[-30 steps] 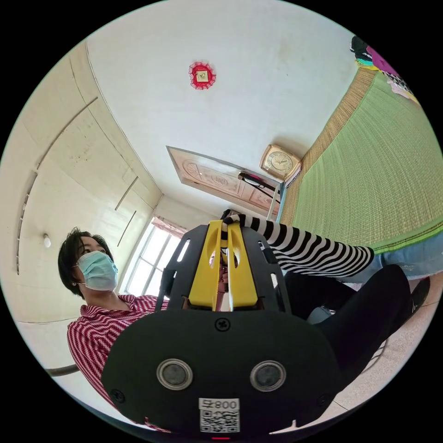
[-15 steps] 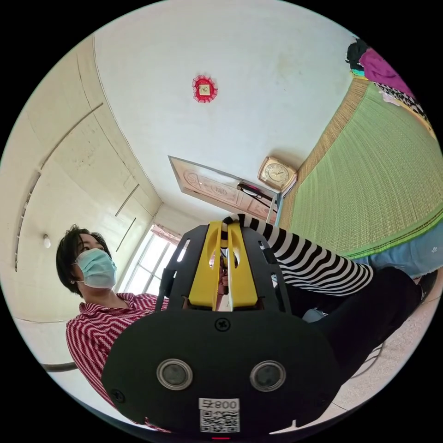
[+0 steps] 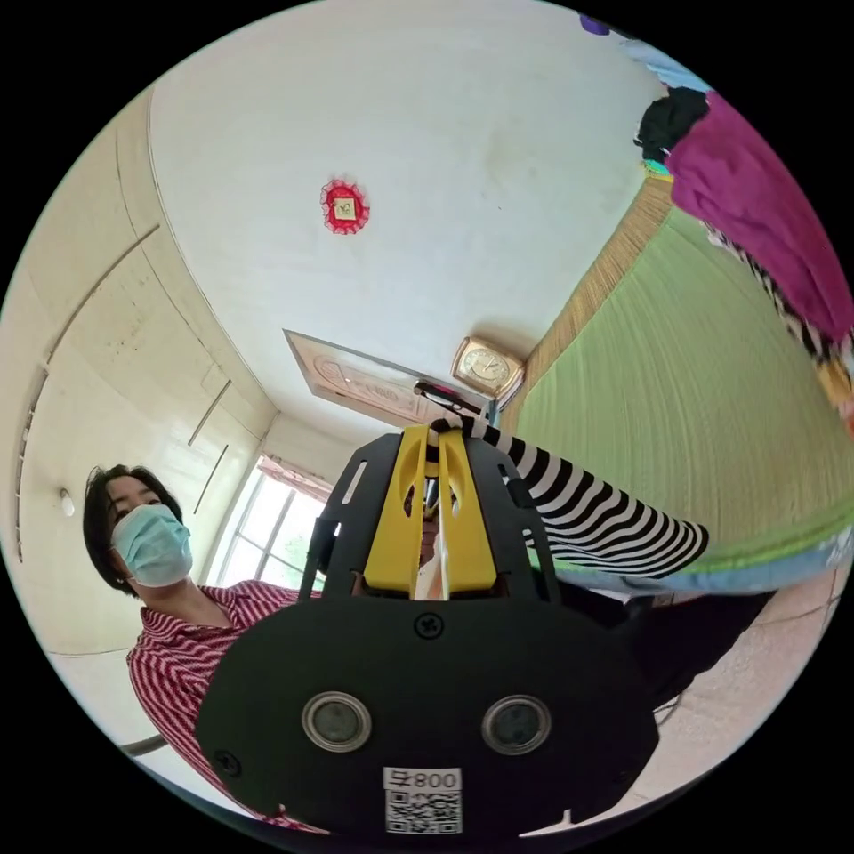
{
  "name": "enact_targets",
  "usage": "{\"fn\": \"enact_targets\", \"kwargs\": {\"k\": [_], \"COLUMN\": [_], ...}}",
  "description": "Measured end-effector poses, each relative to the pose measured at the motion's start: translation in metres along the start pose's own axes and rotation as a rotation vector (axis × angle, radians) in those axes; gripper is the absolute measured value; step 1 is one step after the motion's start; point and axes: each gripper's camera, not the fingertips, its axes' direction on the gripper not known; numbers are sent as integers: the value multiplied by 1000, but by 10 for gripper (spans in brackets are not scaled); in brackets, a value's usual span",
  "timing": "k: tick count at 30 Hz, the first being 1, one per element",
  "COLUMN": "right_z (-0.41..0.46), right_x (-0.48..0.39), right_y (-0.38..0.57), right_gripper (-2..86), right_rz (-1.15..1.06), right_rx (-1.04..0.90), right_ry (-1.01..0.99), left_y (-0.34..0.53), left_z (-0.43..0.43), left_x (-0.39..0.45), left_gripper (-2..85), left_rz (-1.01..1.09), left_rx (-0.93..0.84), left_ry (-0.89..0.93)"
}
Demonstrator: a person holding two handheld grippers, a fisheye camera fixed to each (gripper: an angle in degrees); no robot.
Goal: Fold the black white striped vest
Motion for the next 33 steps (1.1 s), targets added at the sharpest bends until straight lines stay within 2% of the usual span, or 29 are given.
{"fn": "enact_targets", "kwargs": {"k": [8,13,17,19,23,25,28,33], "right_z": [-56,-168,-277,-351,-437,-468,-495,-515], "right_x": [17,-13,13,67,181,234,268,295], "right_y": [-210,-293,-281,-245,-167,-122,-91,-69], "right_gripper": [14,14,14,15,15,15,15,17], "right_rz": [-101,-212,-192,-93,157,240,247,261], "right_rx": [38,113,191,263,343,367,397,376], "right_ry": [21,102,222,291,348,345,289,284], "left_y": [-182,-247,-267,-264,-236,-227,-225,-228], "left_z": [119,227,344,397,490,502,510,518], "left_x": [38,69,35,0,-91,-112,-126,-141], "left_gripper": [27,27,26,26,26,27,27,28], "left_rz": [240,428,450,413,243,200,180,166], "left_rx": [81,11,-135,-232,-471,-494,-501,-522], "left_ry": [-130,-190,-209,-232,-282,-236,-223,-226]}}
